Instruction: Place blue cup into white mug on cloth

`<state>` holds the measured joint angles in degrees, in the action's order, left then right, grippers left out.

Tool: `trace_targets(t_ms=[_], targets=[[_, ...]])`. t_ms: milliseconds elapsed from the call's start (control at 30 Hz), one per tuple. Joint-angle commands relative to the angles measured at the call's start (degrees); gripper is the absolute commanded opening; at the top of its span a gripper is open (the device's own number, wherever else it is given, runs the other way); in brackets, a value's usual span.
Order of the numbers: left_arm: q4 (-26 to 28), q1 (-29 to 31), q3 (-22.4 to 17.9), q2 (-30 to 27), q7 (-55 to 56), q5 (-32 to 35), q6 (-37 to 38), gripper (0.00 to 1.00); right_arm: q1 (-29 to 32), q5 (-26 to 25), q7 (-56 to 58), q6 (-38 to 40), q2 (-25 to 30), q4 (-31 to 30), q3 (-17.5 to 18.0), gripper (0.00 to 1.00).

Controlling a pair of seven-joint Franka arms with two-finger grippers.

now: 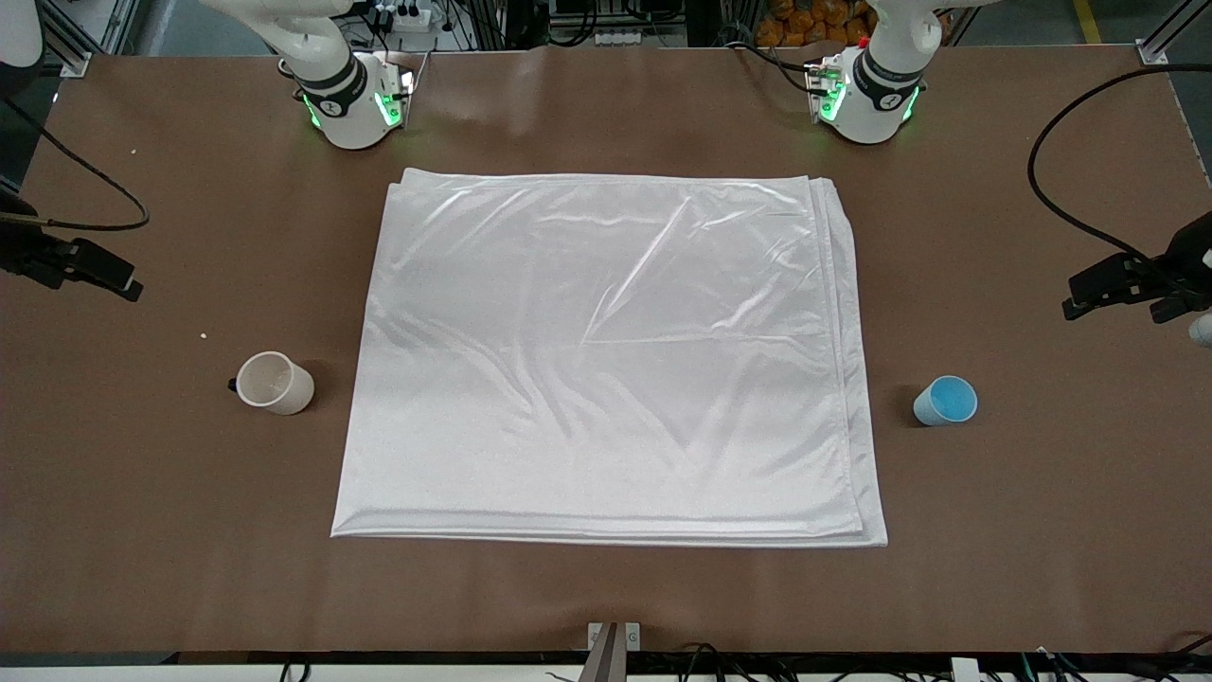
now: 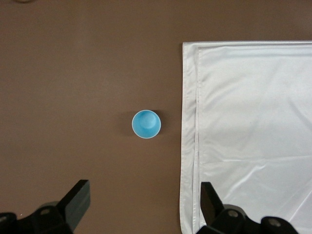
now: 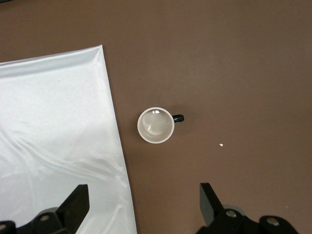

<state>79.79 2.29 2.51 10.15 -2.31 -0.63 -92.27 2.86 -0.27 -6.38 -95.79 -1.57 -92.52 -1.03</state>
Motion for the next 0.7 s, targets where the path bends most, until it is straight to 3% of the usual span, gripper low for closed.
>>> trace_targets(t_ms=[0,433,667], targets=[[1.16,0.26,-0.05,-1.10,-0.41,-1.48,-0.89,1.00,0.13,0.44,0.32,-0.36,1.66,-1.79,0.33,1.00],[2.29,0.26,0.04,-0.40,-0.32,-0.87,-1.94,1.00,0.31,0.97,3.30,-0.98,1.75,-1.79,0.33,1.00],[15.73,0.96,0.04,-3.91,-0.59,-1.13,-14.23,1.00,0.31,0.97,3.48,-2.03,1.75,-3.45,0.33,1.00]])
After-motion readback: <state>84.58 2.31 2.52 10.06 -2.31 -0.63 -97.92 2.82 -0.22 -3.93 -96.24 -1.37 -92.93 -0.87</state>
